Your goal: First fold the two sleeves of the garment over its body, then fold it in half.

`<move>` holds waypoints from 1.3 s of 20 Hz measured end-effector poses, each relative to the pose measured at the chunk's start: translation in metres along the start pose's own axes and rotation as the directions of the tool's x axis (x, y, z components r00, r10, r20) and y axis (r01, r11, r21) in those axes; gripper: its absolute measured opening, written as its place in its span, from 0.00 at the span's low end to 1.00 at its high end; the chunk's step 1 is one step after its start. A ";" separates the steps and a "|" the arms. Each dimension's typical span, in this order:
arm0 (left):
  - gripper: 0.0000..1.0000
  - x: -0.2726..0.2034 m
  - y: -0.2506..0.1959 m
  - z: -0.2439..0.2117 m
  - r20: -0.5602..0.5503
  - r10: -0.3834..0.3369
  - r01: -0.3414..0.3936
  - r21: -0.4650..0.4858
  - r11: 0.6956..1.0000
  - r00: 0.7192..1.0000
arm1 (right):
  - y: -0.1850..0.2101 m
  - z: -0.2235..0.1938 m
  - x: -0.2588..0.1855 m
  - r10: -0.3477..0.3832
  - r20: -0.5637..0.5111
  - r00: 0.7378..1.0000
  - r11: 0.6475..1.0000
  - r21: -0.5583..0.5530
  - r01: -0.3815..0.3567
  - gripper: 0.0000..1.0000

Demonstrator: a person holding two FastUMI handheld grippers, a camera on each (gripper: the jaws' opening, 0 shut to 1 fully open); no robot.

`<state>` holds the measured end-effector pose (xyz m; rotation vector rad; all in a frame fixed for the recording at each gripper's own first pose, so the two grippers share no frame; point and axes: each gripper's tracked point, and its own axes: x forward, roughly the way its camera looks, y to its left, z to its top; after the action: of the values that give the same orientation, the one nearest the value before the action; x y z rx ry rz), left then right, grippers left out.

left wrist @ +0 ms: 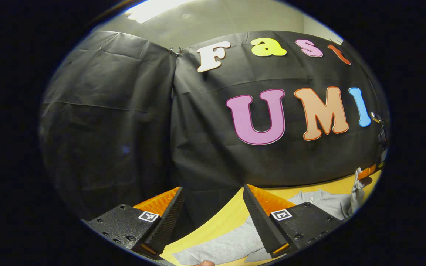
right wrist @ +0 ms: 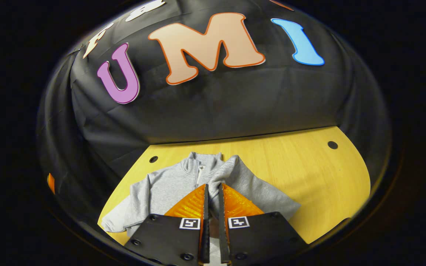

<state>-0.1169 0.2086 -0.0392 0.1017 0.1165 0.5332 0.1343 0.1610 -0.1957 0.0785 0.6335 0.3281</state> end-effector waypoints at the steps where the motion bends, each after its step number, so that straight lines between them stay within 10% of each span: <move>1: 0.94 -0.001 0.006 -0.001 -0.002 0.012 -0.012 -0.002 1.000 1.000 | 0.012 0.002 0.005 0.016 0.004 1.000 1.000 -0.007 -0.016 0.13; 15: 0.97 -0.018 0.118 -0.029 -0.050 0.201 -0.200 0.034 0.979 0.978 | 0.164 -0.048 0.089 0.149 -0.094 0.984 0.977 -0.139 -0.161 0.13; 26: 0.98 -0.035 0.167 -0.056 -0.111 0.289 -0.285 0.053 0.957 0.951 | 0.210 -0.139 0.139 0.147 -0.235 0.961 0.943 -0.260 -0.208 0.13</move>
<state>-0.2387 0.3377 -0.0708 0.1240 0.2292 0.8287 0.0991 0.4005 -0.3501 -0.1776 0.7878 0.6066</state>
